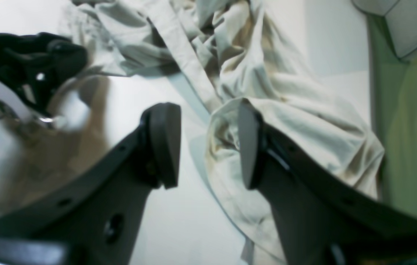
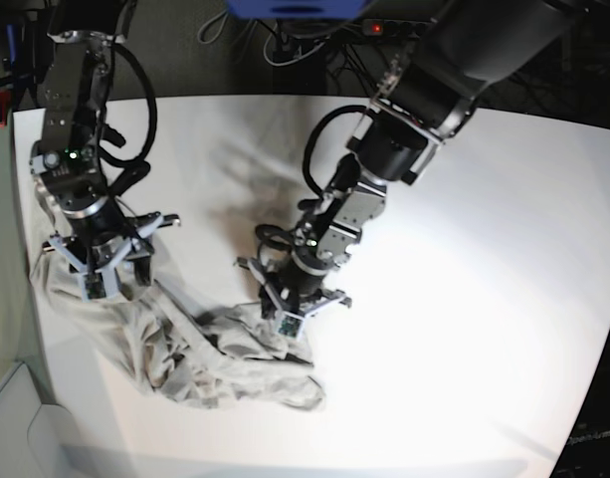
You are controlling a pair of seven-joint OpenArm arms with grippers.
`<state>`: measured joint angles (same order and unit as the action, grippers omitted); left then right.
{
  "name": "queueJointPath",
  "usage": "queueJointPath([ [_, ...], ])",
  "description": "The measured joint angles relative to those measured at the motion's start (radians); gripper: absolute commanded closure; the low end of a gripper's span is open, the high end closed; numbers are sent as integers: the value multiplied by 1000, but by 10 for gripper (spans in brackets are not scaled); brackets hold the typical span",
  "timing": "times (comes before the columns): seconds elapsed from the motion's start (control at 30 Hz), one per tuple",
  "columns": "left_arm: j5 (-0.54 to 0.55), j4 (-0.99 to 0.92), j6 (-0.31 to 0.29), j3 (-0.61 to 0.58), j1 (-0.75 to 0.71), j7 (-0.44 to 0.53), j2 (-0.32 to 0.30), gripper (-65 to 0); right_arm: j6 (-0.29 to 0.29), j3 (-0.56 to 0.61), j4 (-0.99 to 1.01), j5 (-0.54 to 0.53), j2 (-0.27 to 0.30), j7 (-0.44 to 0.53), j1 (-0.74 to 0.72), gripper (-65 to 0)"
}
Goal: Layout the t-shirt on the table in an organized manner, then fold the t-shirt properly
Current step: 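Lower the left gripper onto the t-shirt beside the right gripper, then grasp a fold of the t-shirt with the left gripper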
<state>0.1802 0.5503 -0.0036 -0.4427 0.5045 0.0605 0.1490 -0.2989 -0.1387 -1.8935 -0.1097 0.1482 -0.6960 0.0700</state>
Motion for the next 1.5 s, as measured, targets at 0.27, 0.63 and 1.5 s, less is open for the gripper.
queueJointPath([
  [0.27,5,-32,0,-3,1,0,-3,-8,0,0,0,0,0,0,16,-262],
  [0.63,5,492,1,84,-121,-276,-67,-8,0,0,0,0,-1,-2,22,-262],
  [1.5,-1,687,0,314,-150,-630,-70,-183,0,97,0,1,-64,-2,19,-262],
])
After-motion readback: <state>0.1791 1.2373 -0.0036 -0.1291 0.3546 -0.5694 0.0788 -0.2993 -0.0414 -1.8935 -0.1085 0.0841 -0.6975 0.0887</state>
